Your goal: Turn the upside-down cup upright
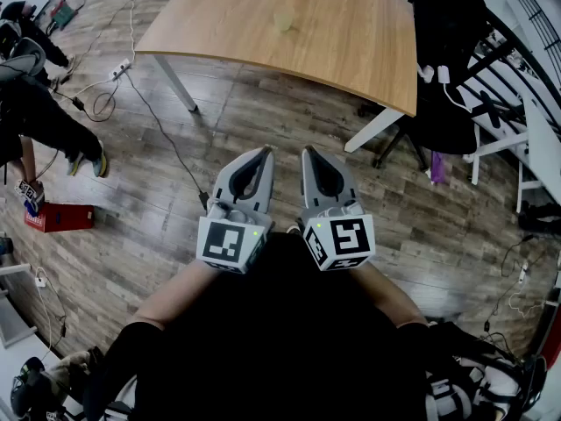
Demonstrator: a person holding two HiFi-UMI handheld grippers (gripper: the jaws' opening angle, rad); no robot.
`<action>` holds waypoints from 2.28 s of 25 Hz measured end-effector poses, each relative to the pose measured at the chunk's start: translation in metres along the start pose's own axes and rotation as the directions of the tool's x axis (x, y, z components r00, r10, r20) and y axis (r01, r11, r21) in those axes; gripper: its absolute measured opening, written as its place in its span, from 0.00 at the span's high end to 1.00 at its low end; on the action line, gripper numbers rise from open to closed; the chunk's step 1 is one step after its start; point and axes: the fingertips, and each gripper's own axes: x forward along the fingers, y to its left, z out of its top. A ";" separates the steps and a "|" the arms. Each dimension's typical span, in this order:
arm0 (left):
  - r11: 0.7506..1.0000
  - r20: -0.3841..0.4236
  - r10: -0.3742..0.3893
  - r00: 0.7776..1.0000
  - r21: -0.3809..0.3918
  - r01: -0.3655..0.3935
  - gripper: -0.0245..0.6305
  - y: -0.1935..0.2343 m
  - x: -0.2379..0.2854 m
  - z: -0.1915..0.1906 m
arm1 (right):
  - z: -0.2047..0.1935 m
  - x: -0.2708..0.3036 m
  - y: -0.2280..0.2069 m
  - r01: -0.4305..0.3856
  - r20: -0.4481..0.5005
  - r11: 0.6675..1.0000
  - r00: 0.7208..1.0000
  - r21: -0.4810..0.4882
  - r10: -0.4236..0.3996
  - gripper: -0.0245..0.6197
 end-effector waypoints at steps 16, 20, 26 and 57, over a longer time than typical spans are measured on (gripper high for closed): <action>0.998 -0.048 -0.005 0.999 -0.060 0.002 0.95 0.033 0.004 -0.022 | -0.019 0.035 0.008 0.008 -0.032 0.998 0.999 0.067 -0.006 0.94; 0.998 -0.062 0.007 0.998 -0.067 -0.011 0.95 0.051 0.031 -0.034 | -0.029 0.067 -0.010 0.007 -0.039 0.996 0.999 0.088 -0.003 0.94; 0.997 -0.091 0.035 0.995 -0.059 -0.040 0.95 0.102 0.117 -0.045 | -0.033 0.159 -0.063 -0.006 -0.060 0.994 0.998 0.114 0.013 0.94; 0.996 -0.203 0.075 0.976 -0.036 -0.084 0.95 0.334 0.506 -0.165 | -0.127 0.556 -0.275 -0.097 -0.246 0.995 0.964 0.025 0.100 0.65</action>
